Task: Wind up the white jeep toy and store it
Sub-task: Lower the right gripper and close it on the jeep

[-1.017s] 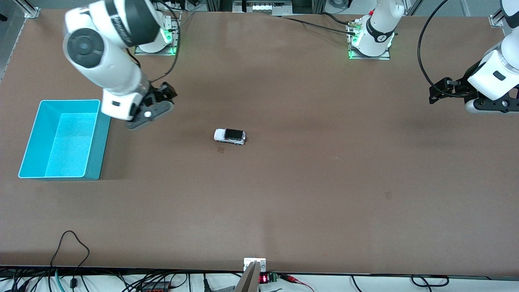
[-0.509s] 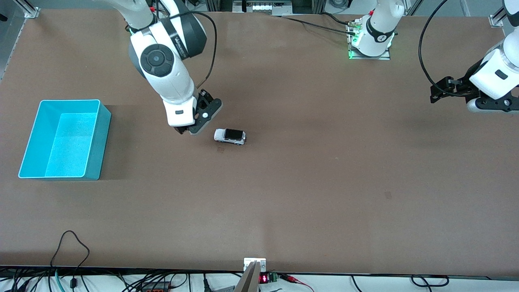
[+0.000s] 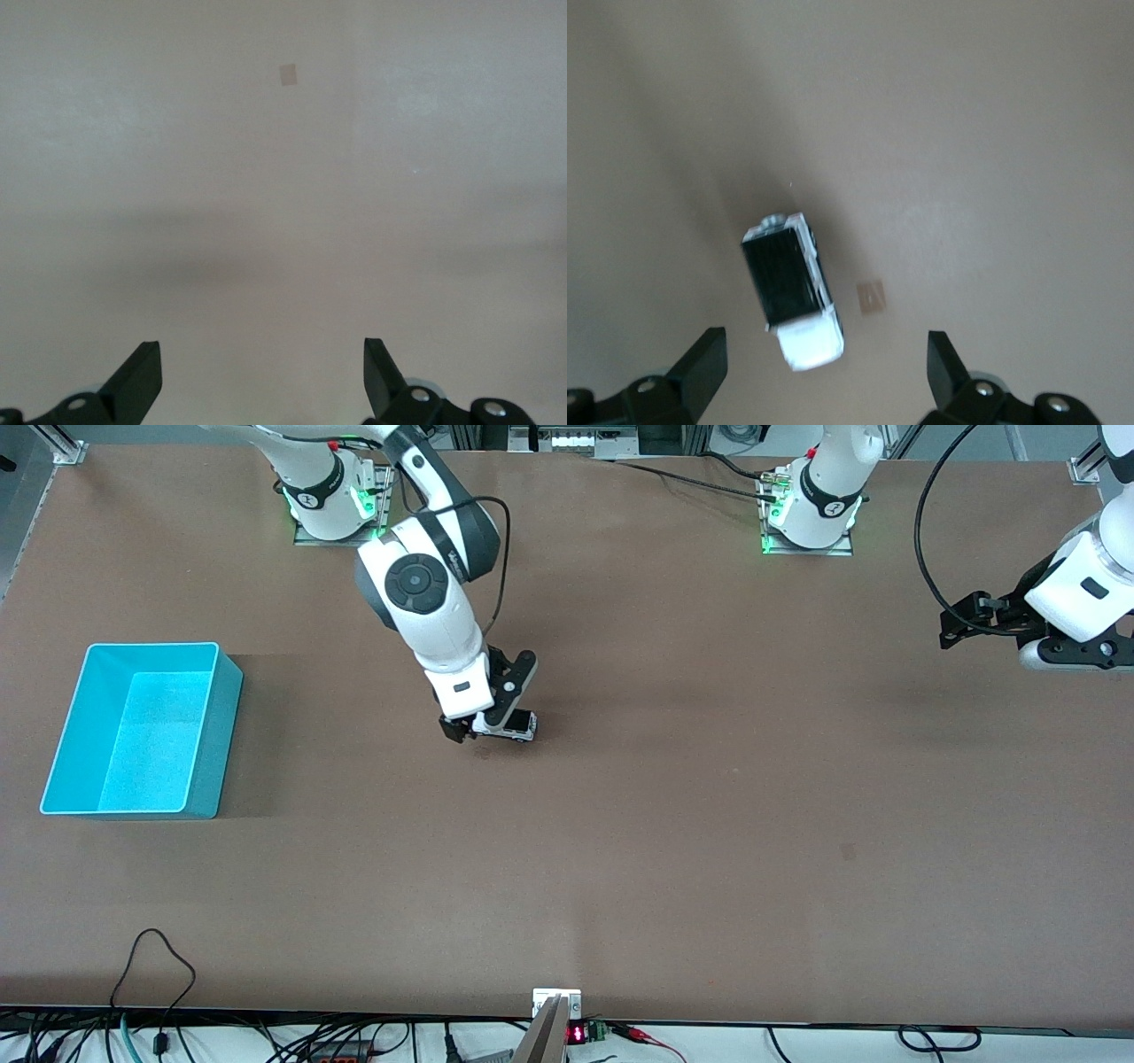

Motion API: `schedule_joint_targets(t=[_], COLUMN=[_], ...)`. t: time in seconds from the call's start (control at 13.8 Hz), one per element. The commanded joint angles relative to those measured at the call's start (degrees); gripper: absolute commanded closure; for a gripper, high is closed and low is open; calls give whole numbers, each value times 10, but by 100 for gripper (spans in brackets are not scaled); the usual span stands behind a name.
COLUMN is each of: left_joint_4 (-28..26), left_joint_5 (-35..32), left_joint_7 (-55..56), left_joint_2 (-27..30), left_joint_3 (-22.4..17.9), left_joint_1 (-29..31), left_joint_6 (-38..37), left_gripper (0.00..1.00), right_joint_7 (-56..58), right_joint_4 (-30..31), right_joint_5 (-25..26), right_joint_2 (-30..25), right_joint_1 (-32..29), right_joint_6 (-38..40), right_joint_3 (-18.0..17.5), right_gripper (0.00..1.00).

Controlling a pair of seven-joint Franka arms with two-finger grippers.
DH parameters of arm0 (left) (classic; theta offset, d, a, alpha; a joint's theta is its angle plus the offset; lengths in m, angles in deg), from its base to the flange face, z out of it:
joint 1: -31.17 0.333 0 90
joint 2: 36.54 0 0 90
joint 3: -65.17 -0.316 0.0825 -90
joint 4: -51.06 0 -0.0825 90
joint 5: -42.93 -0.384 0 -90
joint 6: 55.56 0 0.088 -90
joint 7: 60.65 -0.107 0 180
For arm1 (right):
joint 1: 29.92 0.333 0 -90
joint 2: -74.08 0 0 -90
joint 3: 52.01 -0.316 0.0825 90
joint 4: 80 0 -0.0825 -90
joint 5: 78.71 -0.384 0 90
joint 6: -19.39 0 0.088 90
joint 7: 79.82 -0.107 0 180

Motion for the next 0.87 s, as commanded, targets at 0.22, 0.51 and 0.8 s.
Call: schedule_joint_targets(t=[0.22, 0.51, 0.8], left_joint_4=[18, 18, 18], left_joint_5=[-11, -10, -11], left_joint_7=[7, 7, 7], left_joint_2=[-9, -9, -9], left_joint_3=[1, 1, 1], left_joint_1=[-3, -3, -2], left_joint_6=[-14, -14, -14], left_gripper=[0, 0, 0], right_joint_7=[18, 18, 26], right_joint_4=[62, 70, 91], right_joint_5=[-9, -8, -8], right_joint_2=[40, 50, 56], right_joint_1=[2, 8, 9], right_joint_6=[-139, -159, -194], right_joint_3=[-7, -10, -14], right_gripper=[0, 0, 0])
